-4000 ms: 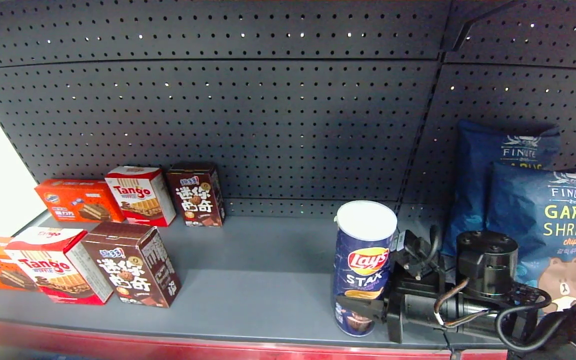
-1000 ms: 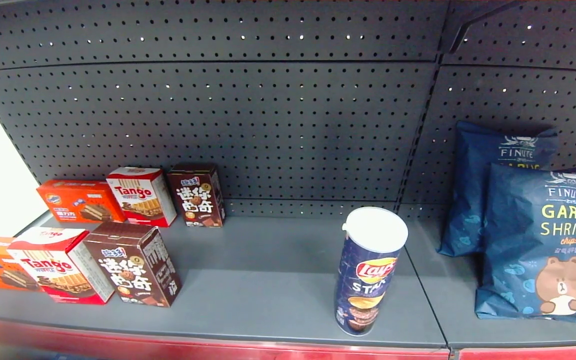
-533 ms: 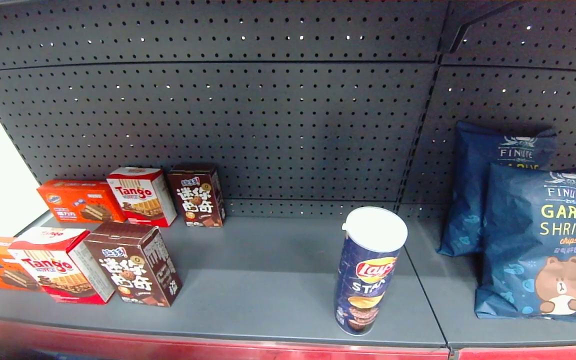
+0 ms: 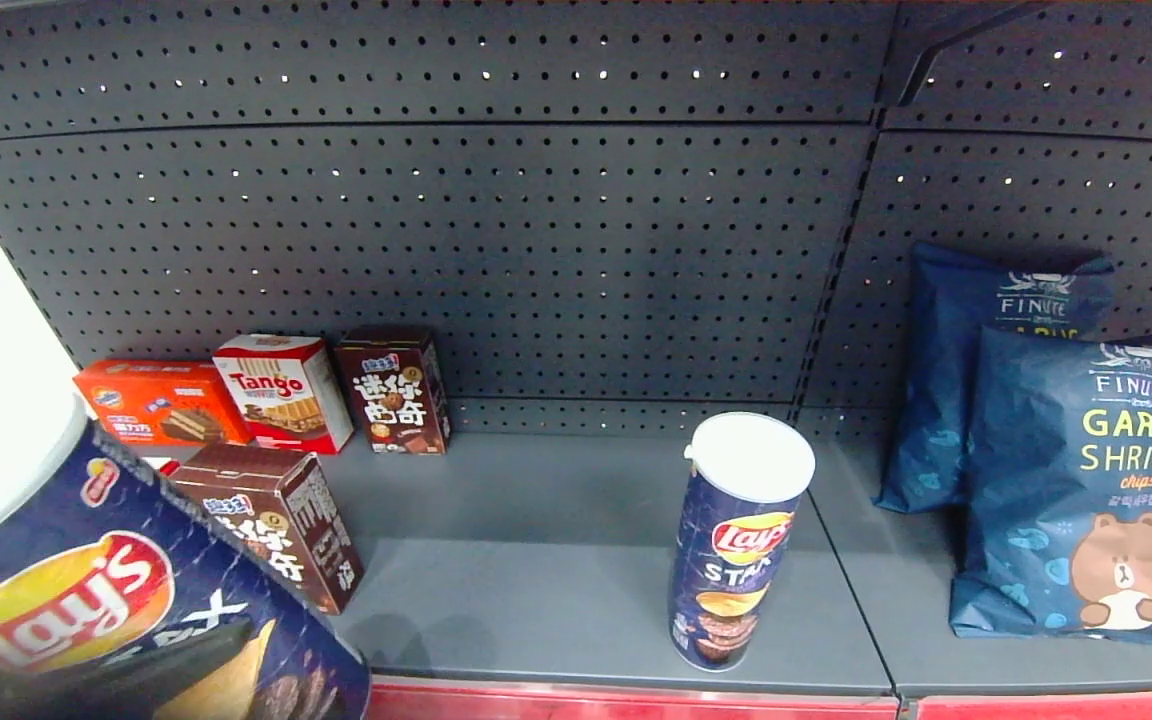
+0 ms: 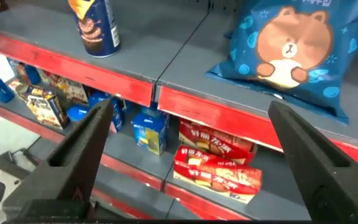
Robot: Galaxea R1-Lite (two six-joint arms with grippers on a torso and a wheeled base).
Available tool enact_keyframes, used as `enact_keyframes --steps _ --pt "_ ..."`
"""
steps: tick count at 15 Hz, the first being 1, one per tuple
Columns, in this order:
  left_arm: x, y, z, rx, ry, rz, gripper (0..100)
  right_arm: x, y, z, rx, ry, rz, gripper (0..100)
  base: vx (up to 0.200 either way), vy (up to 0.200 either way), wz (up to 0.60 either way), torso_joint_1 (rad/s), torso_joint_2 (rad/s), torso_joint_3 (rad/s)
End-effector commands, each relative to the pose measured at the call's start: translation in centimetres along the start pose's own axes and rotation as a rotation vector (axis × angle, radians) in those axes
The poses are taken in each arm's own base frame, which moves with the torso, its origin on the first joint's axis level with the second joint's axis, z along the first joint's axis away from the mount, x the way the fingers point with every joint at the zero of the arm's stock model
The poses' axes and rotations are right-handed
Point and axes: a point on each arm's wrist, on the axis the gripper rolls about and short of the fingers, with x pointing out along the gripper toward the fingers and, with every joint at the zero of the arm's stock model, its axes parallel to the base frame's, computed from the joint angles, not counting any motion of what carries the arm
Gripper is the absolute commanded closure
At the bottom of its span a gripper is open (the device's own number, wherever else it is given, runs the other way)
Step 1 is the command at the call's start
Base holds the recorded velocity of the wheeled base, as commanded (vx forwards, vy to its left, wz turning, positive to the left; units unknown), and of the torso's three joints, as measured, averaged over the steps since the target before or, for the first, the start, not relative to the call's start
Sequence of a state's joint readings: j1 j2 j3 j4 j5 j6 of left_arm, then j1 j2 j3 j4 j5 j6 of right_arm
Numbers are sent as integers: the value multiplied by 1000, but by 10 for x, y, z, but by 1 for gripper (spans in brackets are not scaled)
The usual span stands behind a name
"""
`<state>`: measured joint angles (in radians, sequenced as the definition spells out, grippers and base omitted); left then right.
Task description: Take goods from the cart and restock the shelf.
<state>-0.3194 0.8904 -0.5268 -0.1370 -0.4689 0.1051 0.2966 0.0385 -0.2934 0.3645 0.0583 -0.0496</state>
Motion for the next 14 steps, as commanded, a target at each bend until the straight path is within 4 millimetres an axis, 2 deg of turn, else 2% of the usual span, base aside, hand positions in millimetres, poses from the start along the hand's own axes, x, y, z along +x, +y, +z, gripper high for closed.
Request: enact_keyframes --steps 1,4,5,6,9,11,13,14 --pt "20 8 7 -17 45 -24 100 0 0 -8 -5 -10 7 0 0 0 0 0 0 0" --pt "45 14 25 -27 58 -71 100 3 0 -15 -17 13 9 0 0 0 0 0 0 0" --pt "58 17 28 -33 78 -82 100 3 0 -16 -17 17 10 0 0 0 0 0 0 0" --pt "63 19 28 -30 88 -97 100 4 0 -17 -17 22 8 0 0 0 0 0 0 0" --pt "101 25 28 -23 103 -143 100 7 0 -23 -15 45 7 0 0 0 0 0 0 0" --pt "138 38 38 -5 46 -172 100 8 0 -25 -21 54 7 0 0 0 0 0 0 0" --pt "163 46 38 -2 44 -227 100 8 0 -25 -20 54 7 0 0 0 0 0 0 0" --pt "169 48 37 -4 47 -231 100 8 0 -25 -20 54 7 0 0 0 0 0 0 0"
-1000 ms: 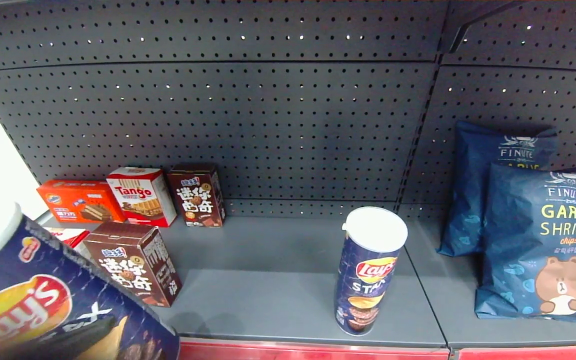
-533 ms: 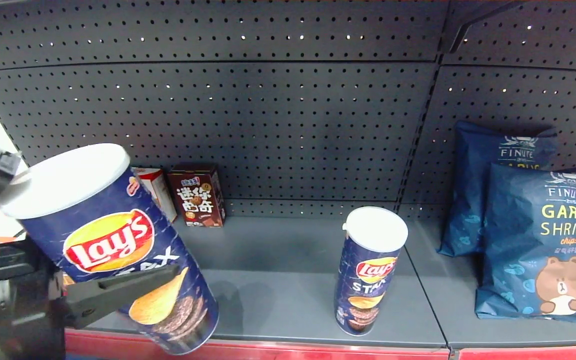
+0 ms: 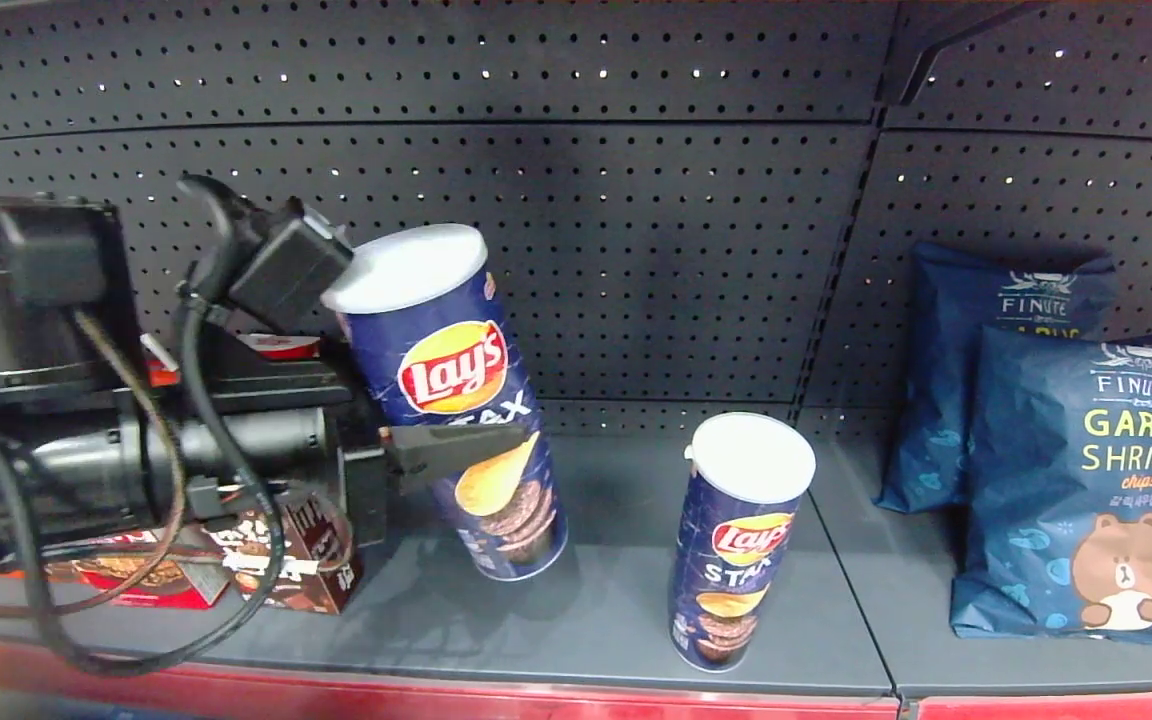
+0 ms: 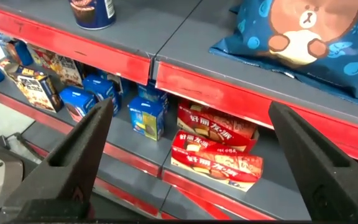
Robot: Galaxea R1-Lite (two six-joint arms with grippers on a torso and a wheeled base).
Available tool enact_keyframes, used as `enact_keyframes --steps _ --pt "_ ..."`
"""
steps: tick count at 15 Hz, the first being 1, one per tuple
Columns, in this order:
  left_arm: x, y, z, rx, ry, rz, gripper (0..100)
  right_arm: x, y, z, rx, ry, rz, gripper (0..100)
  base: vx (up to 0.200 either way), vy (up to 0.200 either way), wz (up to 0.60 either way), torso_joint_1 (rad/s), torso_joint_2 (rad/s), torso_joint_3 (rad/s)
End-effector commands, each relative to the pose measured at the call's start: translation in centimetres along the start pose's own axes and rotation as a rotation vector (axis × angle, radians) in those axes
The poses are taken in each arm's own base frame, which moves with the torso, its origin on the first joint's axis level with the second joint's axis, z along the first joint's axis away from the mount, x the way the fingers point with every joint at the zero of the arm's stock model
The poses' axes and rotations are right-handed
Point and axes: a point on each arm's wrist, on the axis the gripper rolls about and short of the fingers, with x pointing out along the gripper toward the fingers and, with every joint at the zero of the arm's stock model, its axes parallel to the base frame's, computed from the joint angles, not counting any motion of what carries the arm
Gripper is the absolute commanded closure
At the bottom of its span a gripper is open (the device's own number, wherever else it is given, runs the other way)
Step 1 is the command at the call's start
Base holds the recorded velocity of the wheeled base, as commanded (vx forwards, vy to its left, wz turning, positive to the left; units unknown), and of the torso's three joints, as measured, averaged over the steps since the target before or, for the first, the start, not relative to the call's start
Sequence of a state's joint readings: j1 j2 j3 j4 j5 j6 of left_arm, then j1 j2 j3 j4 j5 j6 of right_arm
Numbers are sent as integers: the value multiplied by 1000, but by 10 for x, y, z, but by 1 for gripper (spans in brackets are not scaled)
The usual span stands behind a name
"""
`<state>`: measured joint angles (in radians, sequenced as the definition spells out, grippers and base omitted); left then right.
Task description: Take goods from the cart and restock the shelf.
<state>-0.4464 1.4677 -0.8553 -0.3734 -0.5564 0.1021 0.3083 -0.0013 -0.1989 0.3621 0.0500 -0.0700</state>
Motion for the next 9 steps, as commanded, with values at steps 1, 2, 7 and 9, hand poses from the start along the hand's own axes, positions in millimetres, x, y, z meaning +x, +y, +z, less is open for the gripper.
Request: enact_keyframes --steps 1,2,7,9 --pt "37 21 -13 -32 53 -18 100 0 0 -1 1 4 1 0 0 0 0 0 0 0" --pt "44 26 -15 -38 61 -19 100 0 0 -1 1 4 1 0 0 0 0 0 0 0" --pt "69 45 -11 11 31 -82 100 0 0 -1 1 4 1 0 0 0 0 0 0 0" --pt "84 54 -17 56 47 -90 100 0 0 -1 1 4 1 0 0 0 0 0 0 0"
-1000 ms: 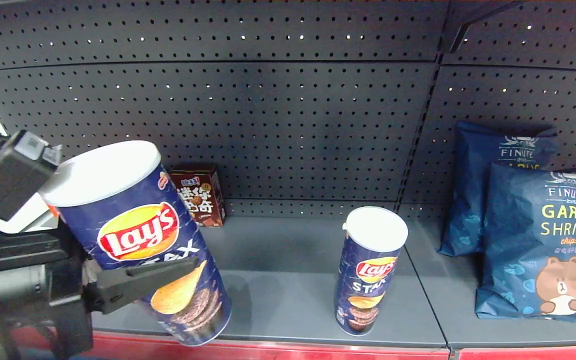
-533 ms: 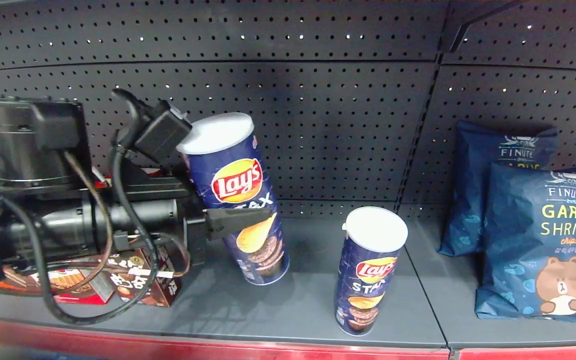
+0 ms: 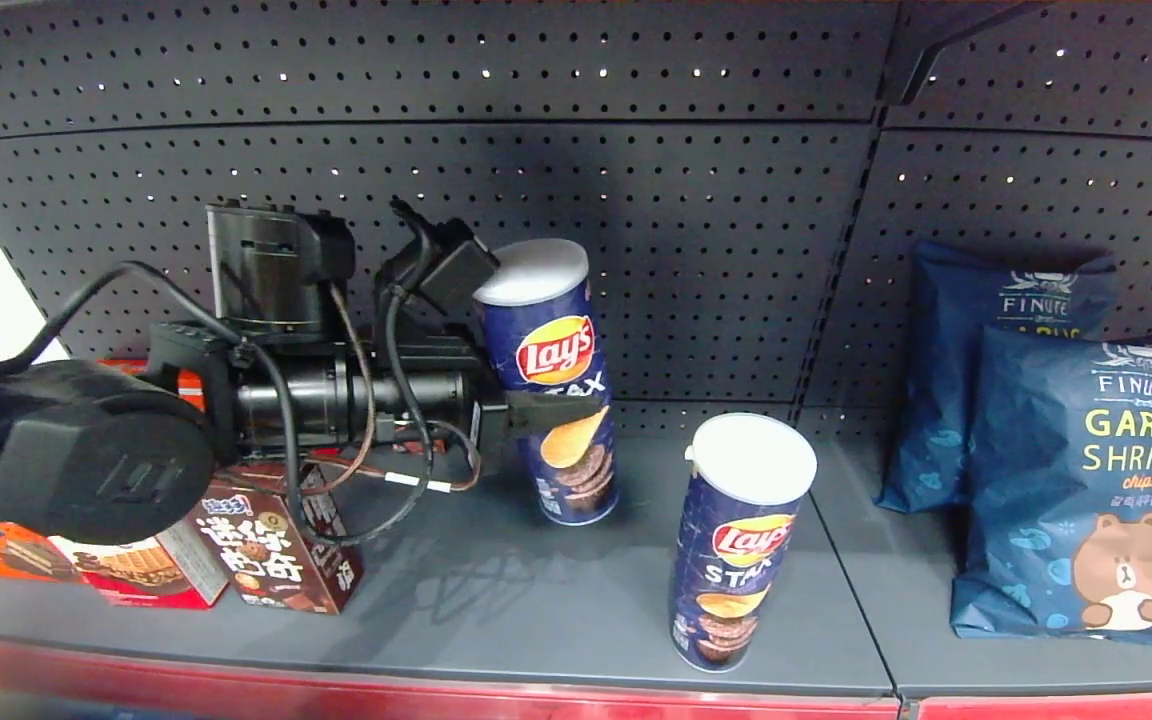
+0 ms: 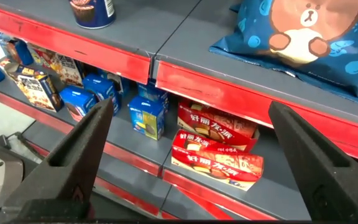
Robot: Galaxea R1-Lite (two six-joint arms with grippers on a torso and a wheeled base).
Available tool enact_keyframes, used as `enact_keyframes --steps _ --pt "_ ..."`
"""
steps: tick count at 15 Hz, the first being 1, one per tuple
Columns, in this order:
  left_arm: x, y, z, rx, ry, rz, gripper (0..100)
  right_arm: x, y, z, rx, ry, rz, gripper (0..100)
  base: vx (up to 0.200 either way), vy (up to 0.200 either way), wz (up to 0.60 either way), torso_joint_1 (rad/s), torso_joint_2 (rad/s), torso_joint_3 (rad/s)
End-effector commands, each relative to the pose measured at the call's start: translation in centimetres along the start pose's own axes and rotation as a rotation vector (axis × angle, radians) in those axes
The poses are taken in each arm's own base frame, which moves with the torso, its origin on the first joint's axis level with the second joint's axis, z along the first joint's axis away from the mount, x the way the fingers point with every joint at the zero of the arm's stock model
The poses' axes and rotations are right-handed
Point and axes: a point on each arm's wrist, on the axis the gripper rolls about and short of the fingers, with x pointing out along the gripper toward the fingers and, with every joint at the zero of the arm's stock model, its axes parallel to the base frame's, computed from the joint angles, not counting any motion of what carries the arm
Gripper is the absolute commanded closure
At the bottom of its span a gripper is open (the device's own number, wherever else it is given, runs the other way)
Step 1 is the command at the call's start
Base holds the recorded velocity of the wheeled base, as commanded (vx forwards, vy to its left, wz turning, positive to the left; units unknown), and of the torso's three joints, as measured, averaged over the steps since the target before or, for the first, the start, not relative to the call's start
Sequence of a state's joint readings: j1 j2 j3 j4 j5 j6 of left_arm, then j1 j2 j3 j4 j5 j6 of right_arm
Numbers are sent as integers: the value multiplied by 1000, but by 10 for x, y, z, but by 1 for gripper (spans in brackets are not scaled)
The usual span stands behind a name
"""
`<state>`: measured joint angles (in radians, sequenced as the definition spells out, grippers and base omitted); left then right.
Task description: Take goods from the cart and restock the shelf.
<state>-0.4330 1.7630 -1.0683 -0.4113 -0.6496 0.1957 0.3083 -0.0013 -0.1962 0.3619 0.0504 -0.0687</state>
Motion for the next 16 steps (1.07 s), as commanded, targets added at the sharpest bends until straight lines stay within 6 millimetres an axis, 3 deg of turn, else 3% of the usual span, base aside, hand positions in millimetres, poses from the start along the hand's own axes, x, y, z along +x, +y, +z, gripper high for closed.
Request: enact_keyframes --steps 1,5,16 --pt "18 10 -15 -5 40 -10 100 0 0 0 0 1 0 0 0 0 0 0 0 0" --pt "37 23 -24 10 69 -19 100 0 0 0 -2 1 0 0 0 0 0 0 0 0" --pt "65 48 -2 11 150 -47 100 0 0 0 -2 1 0 0 0 0 0 0 0 0"
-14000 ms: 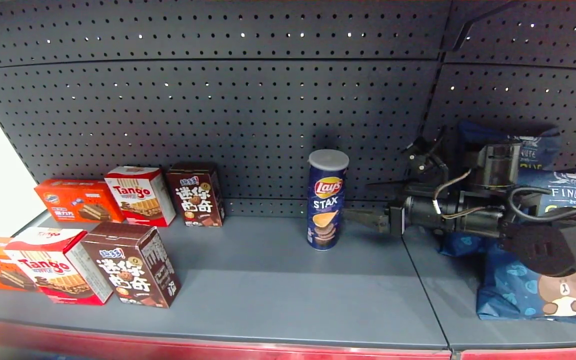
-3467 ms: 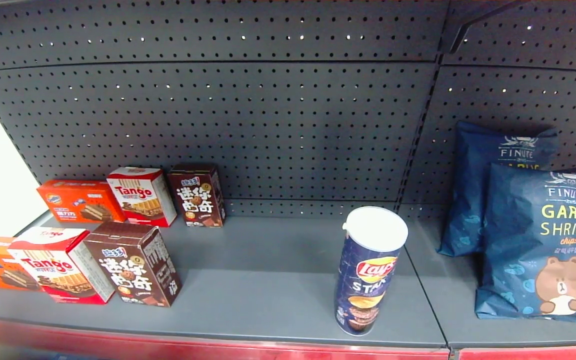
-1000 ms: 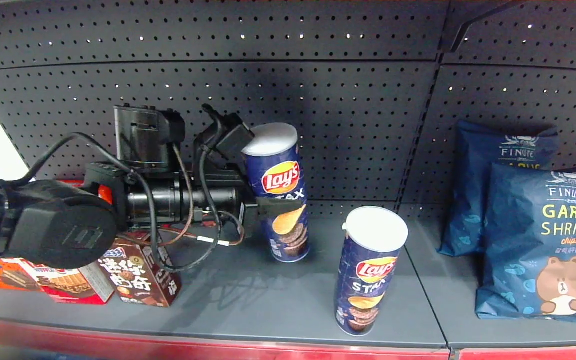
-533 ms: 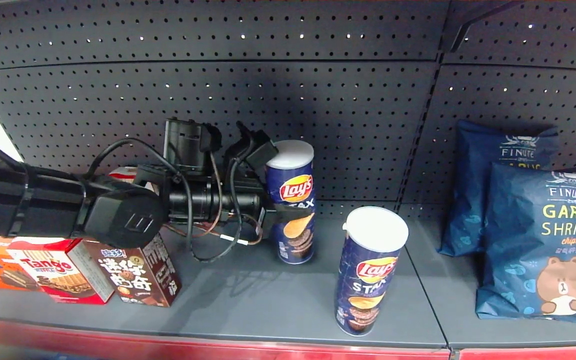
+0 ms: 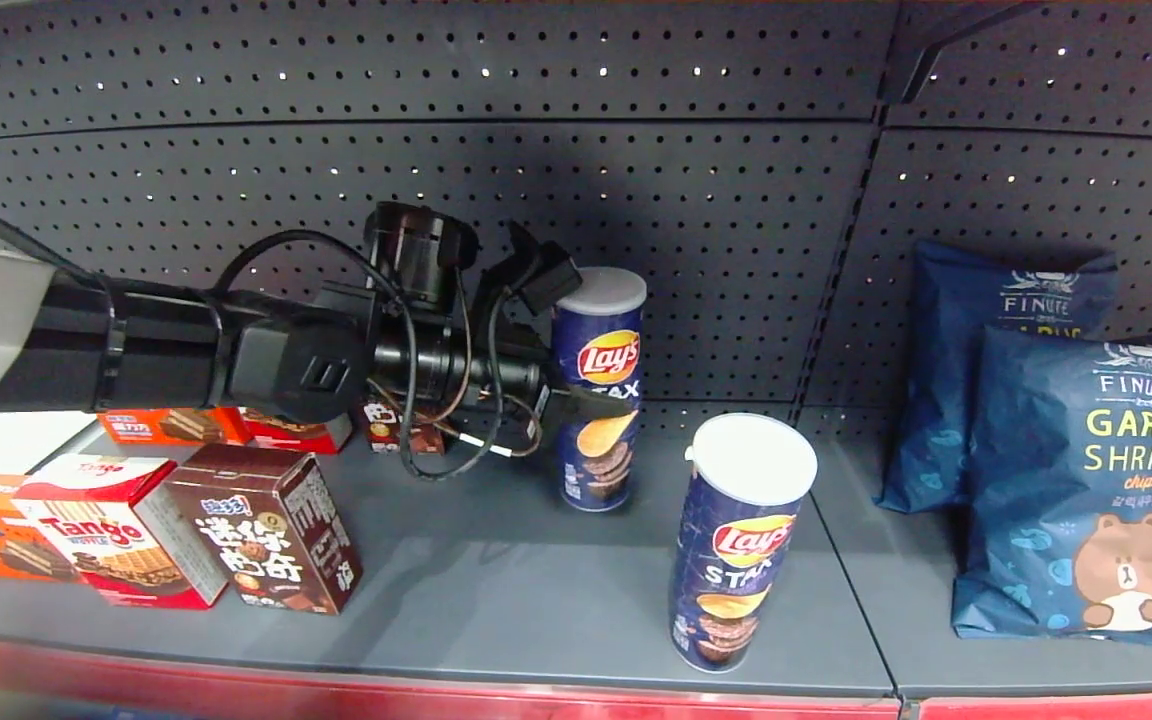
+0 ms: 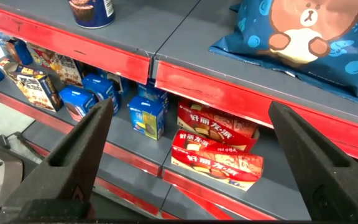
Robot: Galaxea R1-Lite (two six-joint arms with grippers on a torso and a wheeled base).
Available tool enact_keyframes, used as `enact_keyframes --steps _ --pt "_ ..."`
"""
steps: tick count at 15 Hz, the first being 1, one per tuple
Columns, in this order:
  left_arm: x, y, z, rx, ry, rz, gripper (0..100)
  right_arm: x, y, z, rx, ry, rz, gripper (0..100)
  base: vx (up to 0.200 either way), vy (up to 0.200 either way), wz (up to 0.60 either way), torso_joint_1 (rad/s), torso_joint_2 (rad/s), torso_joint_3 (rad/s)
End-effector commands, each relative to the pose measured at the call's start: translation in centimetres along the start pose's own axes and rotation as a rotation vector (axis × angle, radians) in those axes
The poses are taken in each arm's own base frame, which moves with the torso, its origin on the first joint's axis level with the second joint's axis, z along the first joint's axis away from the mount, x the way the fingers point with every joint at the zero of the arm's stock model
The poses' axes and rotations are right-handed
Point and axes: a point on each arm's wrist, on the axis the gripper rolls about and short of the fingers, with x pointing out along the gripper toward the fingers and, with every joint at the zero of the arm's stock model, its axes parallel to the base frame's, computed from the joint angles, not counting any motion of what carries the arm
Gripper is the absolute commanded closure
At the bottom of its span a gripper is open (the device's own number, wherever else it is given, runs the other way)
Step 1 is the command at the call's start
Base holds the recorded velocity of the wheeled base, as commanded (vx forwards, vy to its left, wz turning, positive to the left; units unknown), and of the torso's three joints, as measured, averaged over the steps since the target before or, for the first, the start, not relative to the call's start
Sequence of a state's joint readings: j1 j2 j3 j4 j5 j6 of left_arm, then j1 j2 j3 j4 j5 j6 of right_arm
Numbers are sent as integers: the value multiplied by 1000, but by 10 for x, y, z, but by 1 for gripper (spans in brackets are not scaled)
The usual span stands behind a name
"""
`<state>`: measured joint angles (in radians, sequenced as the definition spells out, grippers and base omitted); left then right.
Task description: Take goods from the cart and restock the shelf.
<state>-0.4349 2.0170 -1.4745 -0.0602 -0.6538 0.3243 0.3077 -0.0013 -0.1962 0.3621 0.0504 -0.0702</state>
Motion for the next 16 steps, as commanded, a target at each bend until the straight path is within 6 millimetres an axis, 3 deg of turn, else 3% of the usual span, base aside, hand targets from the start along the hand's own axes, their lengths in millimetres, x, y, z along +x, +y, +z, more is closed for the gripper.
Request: enact_keyframes --steps 1,6,16 --pt "12 10 2 7 -8 1 100 0 0 0 0 1 1 0 0 0 0 0 0 0" --pt "32 25 -3 1 -21 -29 100 0 0 0 1 1 1 0 0 0 0 0 0 0" --pt "43 43 -11 -2 -24 -11 100 0 0 0 3 1 1 0 0 0 0 0 0 0"
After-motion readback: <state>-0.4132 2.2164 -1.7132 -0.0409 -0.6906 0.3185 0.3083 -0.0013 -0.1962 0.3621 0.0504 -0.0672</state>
